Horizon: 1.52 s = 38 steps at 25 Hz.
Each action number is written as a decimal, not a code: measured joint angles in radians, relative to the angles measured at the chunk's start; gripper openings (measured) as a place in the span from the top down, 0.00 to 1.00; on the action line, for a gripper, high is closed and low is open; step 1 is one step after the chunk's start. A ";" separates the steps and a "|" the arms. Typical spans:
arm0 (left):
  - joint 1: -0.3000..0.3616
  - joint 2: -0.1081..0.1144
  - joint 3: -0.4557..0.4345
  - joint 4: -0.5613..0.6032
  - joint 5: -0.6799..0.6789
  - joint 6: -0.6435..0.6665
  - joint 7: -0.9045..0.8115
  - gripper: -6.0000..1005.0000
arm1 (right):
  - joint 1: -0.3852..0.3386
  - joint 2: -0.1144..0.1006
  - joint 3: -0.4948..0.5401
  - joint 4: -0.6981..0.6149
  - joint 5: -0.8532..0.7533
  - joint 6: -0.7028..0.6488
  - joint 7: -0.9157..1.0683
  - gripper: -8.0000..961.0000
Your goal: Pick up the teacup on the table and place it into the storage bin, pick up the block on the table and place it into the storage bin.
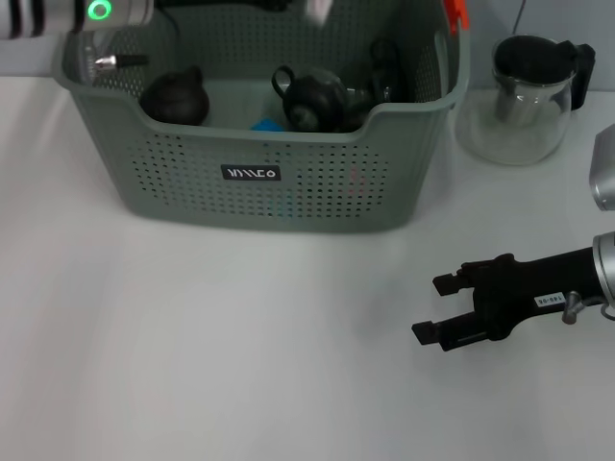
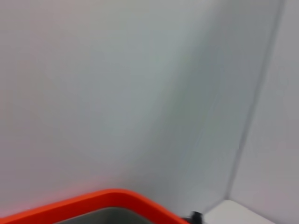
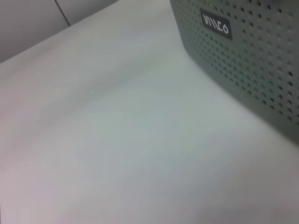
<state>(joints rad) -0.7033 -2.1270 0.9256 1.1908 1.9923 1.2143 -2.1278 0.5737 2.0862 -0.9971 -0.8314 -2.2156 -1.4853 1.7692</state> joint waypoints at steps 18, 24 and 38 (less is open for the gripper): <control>0.243 -0.008 -0.009 -0.078 -0.362 0.531 0.427 0.17 | 0.003 0.001 0.066 0.000 0.008 -0.032 -0.046 0.04; 0.330 -0.024 -0.142 -0.246 -0.281 0.554 0.639 0.07 | 0.003 0.003 0.108 0.023 0.074 -0.041 -0.098 0.04; 0.323 -0.017 -0.218 -0.461 -0.079 0.429 0.842 0.06 | -0.008 0.006 0.118 0.066 0.126 -0.079 -0.231 0.04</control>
<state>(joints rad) -0.3804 -2.1437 0.7079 0.7300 1.9134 1.6438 -1.2854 0.5655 2.0924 -0.8789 -0.7651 -2.0894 -1.5642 1.5387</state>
